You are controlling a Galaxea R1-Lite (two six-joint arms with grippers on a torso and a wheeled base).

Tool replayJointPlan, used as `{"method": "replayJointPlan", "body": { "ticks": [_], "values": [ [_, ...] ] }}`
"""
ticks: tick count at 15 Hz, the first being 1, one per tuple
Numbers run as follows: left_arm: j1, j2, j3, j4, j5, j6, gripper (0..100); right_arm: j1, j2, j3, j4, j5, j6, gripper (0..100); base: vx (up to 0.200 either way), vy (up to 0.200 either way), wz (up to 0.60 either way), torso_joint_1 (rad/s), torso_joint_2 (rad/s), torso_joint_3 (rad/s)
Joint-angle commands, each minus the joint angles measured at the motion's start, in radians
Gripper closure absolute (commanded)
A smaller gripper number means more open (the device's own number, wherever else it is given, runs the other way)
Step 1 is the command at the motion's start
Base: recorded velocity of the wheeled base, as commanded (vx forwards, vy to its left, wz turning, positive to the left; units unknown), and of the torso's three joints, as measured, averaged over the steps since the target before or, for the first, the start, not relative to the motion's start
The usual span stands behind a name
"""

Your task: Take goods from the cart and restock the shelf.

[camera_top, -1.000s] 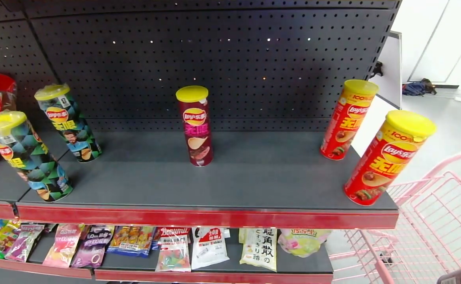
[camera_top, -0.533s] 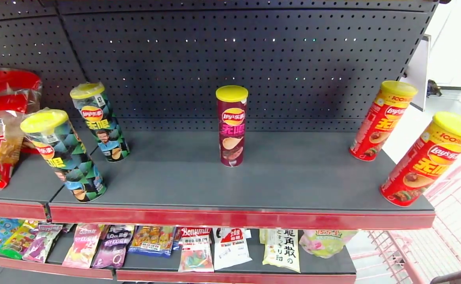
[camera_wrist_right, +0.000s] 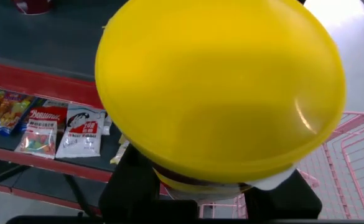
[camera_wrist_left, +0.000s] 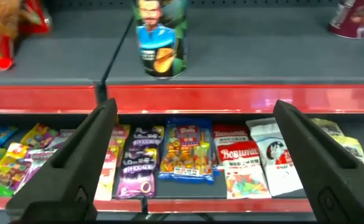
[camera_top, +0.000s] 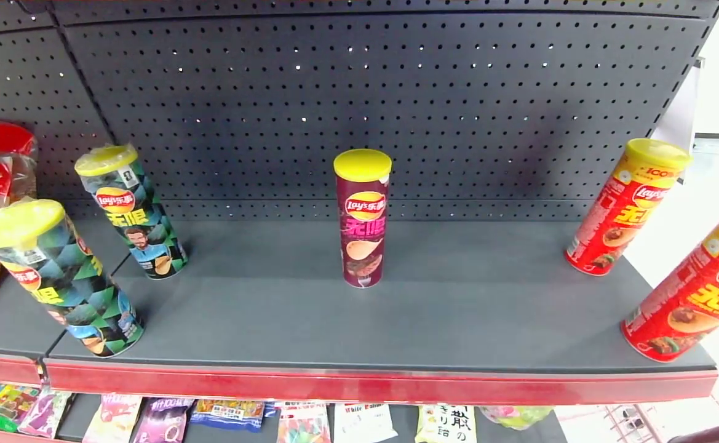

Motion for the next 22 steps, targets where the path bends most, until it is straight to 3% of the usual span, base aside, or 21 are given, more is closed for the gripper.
{"method": "replayJointPlan", "body": {
  "ticks": [1, 5, 9, 10, 11, 12, 15, 16, 17, 19, 20, 22],
  "values": [
    [0.000, 0.000, 0.000, 0.000, 0.000, -0.001, 0, 0.016, -0.005, 0.008, -0.001, 0.020, 0.000, 100, 0.000, 0.000, 0.00, 0.000, 0.00, 0.000],
    [-0.010, 0.034, 0.000, -0.002, -0.002, 0.005, 0, 0.028, -0.017, 0.017, -0.001, 0.055, -0.003, 100, 0.000, 0.000, 0.00, 0.000, 0.00, 0.000],
    [-0.010, 0.033, -0.017, -0.021, -0.115, 0.036, 0, 0.029, 0.039, 0.006, 0.001, 0.063, 0.003, 100, 0.000, 0.000, 0.00, 0.000, 0.00, 0.000],
    [-0.029, 0.074, -0.103, -0.043, -0.166, 0.005, 0, 0.028, 0.062, 0.000, -0.001, 0.061, 0.005, 100, 0.000, 0.000, 0.00, 0.000, 0.00, 0.000],
    [-0.063, 0.353, -0.357, -0.043, -0.212, -0.122, 0, 0.028, 0.099, -0.019, -0.002, 0.063, 0.005, 100, 0.000, 0.000, 0.00, 0.000, 0.00, 0.000],
    [-0.083, 0.497, -0.499, -0.048, -0.258, -0.159, 0, 0.028, 0.136, -0.032, -0.007, 0.063, 0.003, 100, 0.000, 0.000, 0.00, 0.000, 0.00, 0.000],
    [-0.227, 0.723, -0.540, -0.067, -0.600, -0.046, 0, 0.029, 0.154, -0.055, -0.008, 0.097, 0.003, 100, 0.000, 0.000, 0.00, 0.000, 0.00, 0.000],
    [-0.228, 0.928, -0.594, -0.140, -0.640, 0.003, 0, 0.029, 0.168, -0.075, -0.008, 0.112, 0.003, 100, 0.000, 0.000, 0.00, 0.000, 0.00, 0.000],
    [-0.234, 1.060, -0.635, -0.206, -0.674, 0.025, 0, 0.029, 0.179, -0.088, -0.010, 0.112, 0.006, 100, 0.000, 0.000, 0.00, 0.000, 0.00, 0.000],
    [-0.241, 1.244, -0.681, -0.298, -0.709, 0.100, 0, 0.029, 0.194, -0.109, -0.010, 0.124, 0.011, 100, 0.000, 0.000, 0.00, 0.000, 0.00, 0.000],
    [-0.254, 1.364, -0.730, -0.314, -0.729, 0.178, 0, 0.029, 0.197, -0.115, -0.010, 0.129, 0.022, 100, 0.000, 0.000, 0.00, 0.000, 0.00, 0.000],
    [-0.296, 1.495, -0.834, -0.314, -0.833, 0.227, 0, 0.028, 0.193, -0.118, -0.010, 0.129, 0.029, 100, 0.000, 0.000, 0.00, 0.000, 0.00, 0.000]
  ]
}}
